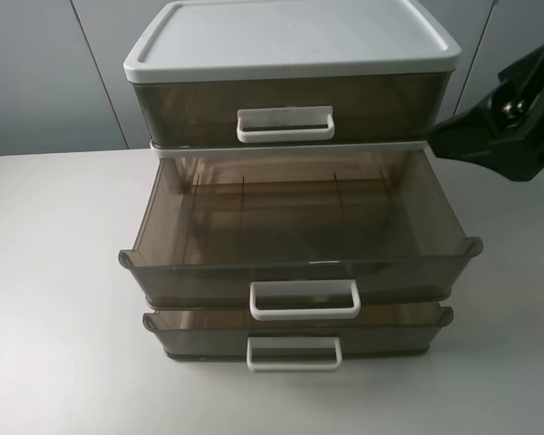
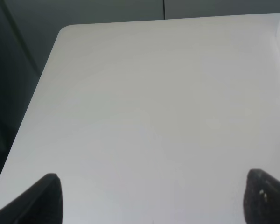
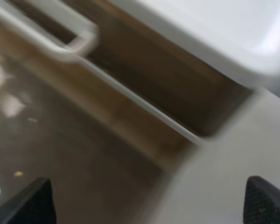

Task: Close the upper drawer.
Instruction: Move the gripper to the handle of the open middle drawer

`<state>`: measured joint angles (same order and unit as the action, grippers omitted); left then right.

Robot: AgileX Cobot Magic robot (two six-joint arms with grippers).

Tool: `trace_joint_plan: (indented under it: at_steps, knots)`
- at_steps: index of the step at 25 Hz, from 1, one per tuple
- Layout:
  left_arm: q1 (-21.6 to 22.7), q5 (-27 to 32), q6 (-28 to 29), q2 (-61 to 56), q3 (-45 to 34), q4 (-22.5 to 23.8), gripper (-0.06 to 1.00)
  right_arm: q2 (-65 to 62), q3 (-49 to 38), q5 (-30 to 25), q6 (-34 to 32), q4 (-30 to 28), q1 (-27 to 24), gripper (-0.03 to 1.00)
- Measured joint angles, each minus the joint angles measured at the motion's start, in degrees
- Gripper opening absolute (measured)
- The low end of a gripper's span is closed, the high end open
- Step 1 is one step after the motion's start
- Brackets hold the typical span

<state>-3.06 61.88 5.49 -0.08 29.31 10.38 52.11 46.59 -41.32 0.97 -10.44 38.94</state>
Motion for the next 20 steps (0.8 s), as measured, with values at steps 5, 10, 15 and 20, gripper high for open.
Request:
trace_joint_plan:
  at_steps: [5, 10, 15, 20]
  knots:
    - [0.0, 0.0, 0.0, 0.0, 0.0, 0.0, 0.74, 3.62, 0.0, 1.37, 0.13, 3.98, 11.49, 0.61]
    - [0.0, 0.0, 0.0, 0.0, 0.0, 0.0, 0.74, 7.95, 0.1, 2.71, 0.31, 6.13, 19.38, 0.61]
    - [0.0, 0.0, 0.0, 0.0, 0.0, 0.0, 0.74, 12.55, 0.1, 2.46, 5.74, 13.9, 20.94, 0.61]
    - [0.0, 0.0, 0.0, 0.0, 0.0, 0.0, 0.74, 17.0, 0.1, 0.87, 13.44, 21.43, 20.94, 0.61]
